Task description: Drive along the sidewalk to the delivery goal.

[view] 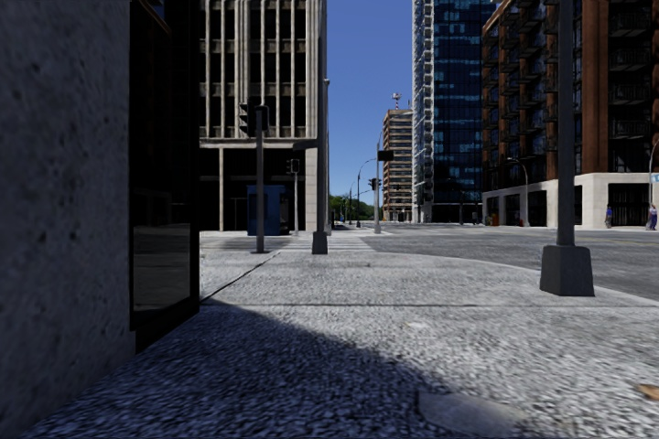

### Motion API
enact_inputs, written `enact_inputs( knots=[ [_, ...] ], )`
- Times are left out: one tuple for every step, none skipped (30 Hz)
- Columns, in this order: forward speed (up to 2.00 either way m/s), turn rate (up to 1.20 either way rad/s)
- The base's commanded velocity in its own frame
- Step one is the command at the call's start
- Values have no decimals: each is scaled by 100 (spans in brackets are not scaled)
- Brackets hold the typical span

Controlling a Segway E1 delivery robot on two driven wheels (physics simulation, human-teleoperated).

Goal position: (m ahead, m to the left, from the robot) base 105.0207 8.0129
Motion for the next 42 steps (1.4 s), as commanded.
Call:
enact_inputs(
  knots=[
    [159, 0],
    [159, 0],
    [159, 0],
    [159, 0],
    [159, 0],
    [158, 0],
    [157, 0],
    [157, 0],
    [157, 0],
    [156, 0],
    [156, 0],
    [156, 0],
    [156, 0],
    [156, 0],
    [156, 0],
    [156, 0],
    [156, 0],
    [156, 0],
    [156, 0],
    [156, 0],
    [156, 0],
    [156, 0],
    [156, 0],
    [156, 0],
    [156, 0],
    [156, 0],
    [156, 0],
    [156, 0],
    [156, 0],
    [156, 0],
    [156, 0],
    [156, 0],
    [156, 0],
    [156, 0],
    [156, 0],
    [156, 0],
    [156, 0],
    [156, 0],
    [156, 0],
    [156, 0],
    [156, 0],
    [156, 0]
  ],
)
